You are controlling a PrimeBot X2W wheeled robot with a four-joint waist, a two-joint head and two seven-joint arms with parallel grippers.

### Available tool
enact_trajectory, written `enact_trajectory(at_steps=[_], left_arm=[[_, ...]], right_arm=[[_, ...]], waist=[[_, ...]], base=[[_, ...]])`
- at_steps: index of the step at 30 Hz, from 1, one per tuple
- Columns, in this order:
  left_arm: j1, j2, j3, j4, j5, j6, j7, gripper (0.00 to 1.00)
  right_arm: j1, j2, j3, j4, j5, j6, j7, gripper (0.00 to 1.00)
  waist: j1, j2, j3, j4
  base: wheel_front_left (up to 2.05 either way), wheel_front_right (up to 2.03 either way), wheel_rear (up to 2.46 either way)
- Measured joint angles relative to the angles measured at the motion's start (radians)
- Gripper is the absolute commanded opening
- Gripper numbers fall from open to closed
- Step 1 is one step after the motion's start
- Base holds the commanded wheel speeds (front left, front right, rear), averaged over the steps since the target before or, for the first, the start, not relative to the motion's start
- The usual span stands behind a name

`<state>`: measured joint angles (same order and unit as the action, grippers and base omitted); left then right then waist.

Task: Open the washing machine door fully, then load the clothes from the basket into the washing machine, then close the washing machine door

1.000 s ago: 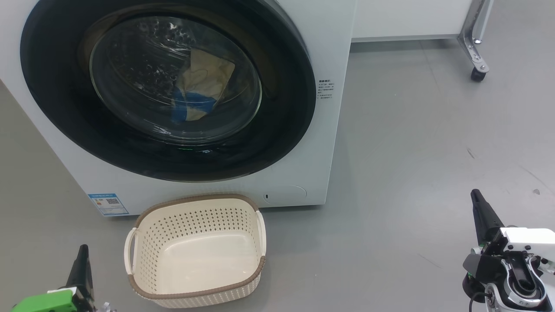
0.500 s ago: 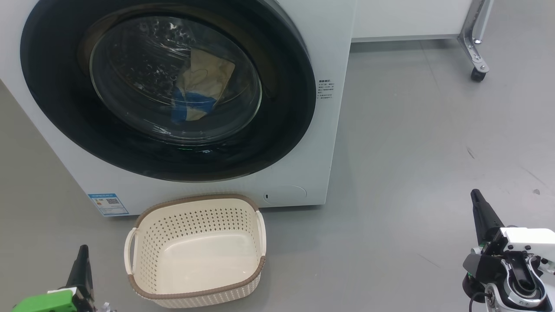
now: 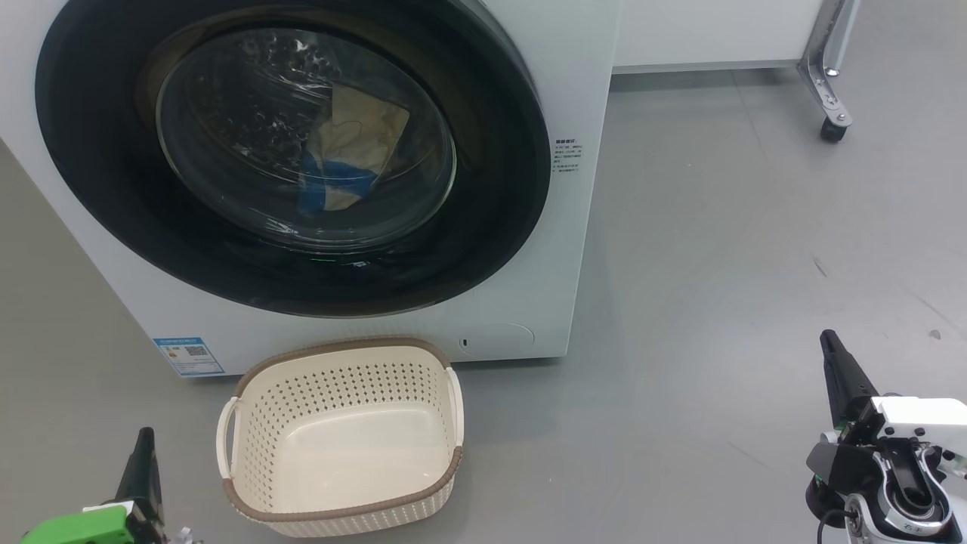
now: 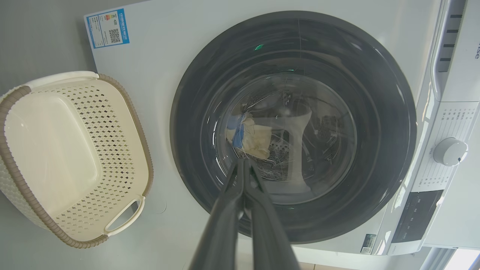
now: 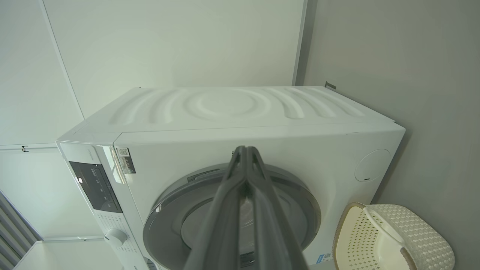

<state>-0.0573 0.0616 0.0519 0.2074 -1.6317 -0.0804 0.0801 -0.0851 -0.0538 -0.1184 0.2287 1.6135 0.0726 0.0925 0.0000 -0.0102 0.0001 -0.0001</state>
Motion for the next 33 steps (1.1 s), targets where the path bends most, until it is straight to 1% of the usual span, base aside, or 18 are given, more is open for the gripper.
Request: enact_trajectory(at_steps=[33], left_arm=[[0.000,0.000,0.001,0.004,0.000,0.000,0.000,0.00]], right_arm=[[0.000,0.001,0.000,0.000,0.000,0.000,0.000,0.00]], waist=[[0.0000,0.0000,0.000,0.000]], base=[[0.00,0.00,0.00]])
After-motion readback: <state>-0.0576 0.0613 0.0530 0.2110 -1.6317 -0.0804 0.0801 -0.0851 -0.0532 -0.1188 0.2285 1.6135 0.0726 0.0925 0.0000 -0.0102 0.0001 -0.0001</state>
